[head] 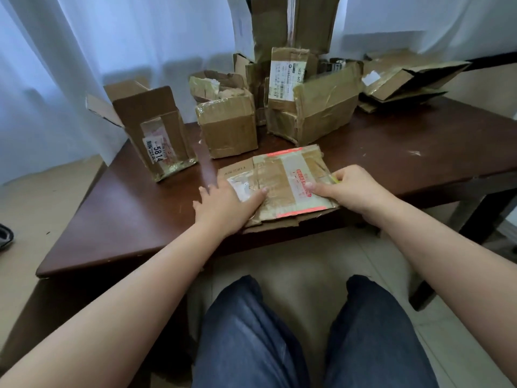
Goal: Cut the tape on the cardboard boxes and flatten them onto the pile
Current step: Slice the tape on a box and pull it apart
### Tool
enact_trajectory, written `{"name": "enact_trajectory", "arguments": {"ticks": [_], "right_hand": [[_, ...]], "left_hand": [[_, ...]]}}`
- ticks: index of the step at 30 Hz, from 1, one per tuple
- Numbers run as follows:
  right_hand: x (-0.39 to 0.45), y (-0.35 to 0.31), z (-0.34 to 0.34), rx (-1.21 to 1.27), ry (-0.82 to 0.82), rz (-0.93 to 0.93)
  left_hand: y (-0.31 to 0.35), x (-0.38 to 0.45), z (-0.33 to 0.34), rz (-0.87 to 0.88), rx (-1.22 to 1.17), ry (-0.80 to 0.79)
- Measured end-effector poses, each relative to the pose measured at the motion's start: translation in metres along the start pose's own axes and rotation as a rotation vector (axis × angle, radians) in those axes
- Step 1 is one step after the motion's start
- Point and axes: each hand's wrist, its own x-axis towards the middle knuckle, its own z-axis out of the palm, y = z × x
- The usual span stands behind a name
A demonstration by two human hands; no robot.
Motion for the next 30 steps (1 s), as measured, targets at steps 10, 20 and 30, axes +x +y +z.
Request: {"name": "enact_trajectory", "arguments": {"ticks": [10,20,30], "right_hand": [[-0.010,0.027,-0.065,0.380,0.034,-0.031],[0.015,0.077,-0.179,0.279,0.427,0.013],[0.130,0.066,-0.278,-0.250,0.728,0.031]], "left_hand": [[0.062,-0.015,-0.028,0.348,-0.319,0.195],[0.208,0.012,-0.017,0.675,-0.291,0.163],[0.339,0.136,0.002,0.651,-0.296,0.158]]}}
